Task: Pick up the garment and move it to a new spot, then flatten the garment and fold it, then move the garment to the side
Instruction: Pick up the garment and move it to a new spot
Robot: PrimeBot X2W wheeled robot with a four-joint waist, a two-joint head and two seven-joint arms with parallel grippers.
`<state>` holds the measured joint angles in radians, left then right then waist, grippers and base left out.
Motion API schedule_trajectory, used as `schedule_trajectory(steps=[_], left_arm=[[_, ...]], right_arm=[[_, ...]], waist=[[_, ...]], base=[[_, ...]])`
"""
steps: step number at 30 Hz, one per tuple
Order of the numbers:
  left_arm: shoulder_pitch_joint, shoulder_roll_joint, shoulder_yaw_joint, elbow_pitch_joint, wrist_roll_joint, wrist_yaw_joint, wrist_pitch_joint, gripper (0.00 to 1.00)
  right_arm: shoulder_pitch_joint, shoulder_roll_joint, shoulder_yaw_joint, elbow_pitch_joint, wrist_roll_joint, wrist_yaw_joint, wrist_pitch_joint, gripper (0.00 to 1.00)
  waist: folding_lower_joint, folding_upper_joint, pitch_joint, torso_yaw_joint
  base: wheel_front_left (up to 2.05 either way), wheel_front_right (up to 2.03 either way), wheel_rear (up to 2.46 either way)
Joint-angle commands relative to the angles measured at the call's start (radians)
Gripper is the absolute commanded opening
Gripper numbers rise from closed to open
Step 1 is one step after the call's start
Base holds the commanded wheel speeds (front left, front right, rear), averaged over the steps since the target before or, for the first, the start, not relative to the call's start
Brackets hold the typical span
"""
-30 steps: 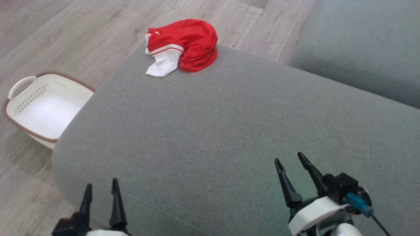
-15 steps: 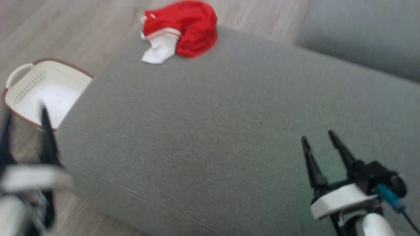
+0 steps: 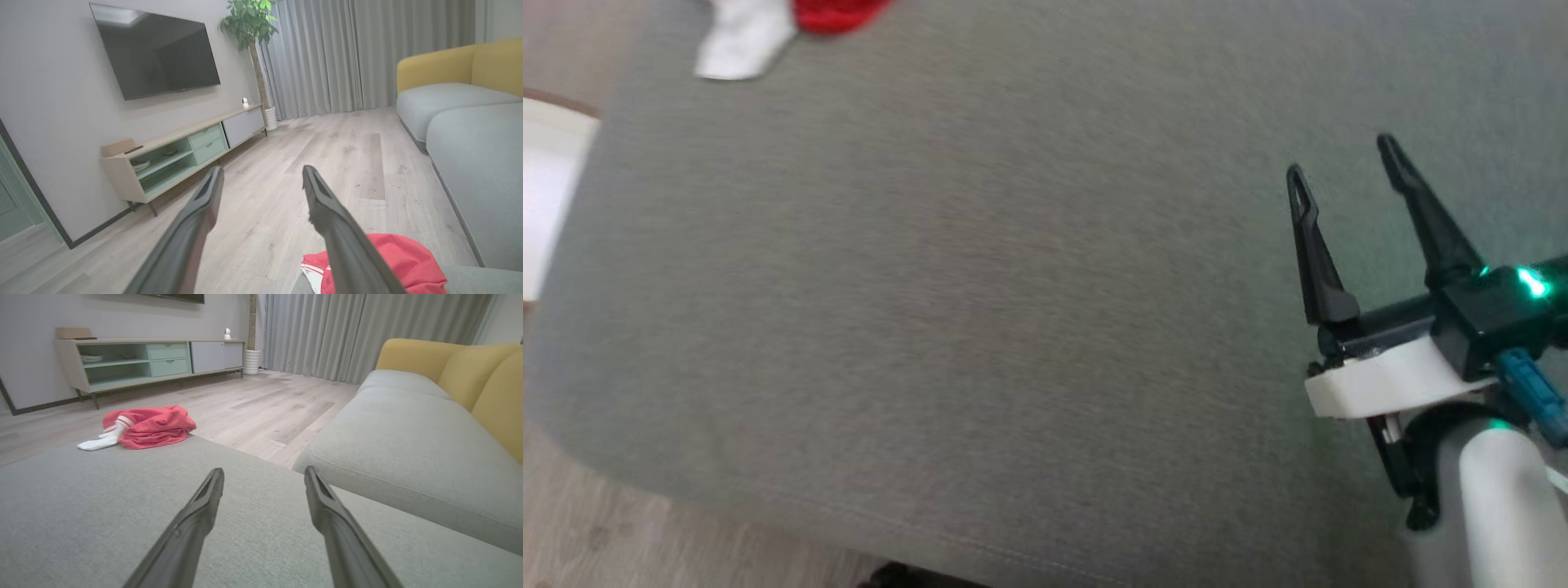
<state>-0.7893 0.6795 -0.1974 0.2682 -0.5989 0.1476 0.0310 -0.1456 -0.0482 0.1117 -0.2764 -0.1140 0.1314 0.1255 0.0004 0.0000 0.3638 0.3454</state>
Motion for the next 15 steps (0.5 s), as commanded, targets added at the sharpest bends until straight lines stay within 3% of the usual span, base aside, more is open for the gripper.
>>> schedule_trajectory(steps=[1,9,15], left_arm=[[-0.065,0.057,0.034,0.024,-0.003,-0.01,0.012,1.0],[-0.217,-0.023,-0.01,0.315,-0.035,-0.061,0.053,1.0],[-0.261,-0.081,-0.037,0.534,-0.065,-0.102,0.096,1.0]], right_arm=[[-0.026,-0.002,0.036,-0.066,-0.013,-0.001,0.017,1.0],[-0.055,-0.002,0.052,-0.234,-0.066,-0.001,0.071,1.0],[-0.056,-0.002,0.047,-0.285,-0.076,-0.001,0.085,1.0]], waist=[[-0.0004,0.0,0.127,-0.112],[-0.0004,0.0,0.293,-0.172],[-0.0004,0.0,0.367,-0.179]], base=[[0.0,0.0,0.0],[0.0,0.0,0.0],[0.0,0.0,0.0]])
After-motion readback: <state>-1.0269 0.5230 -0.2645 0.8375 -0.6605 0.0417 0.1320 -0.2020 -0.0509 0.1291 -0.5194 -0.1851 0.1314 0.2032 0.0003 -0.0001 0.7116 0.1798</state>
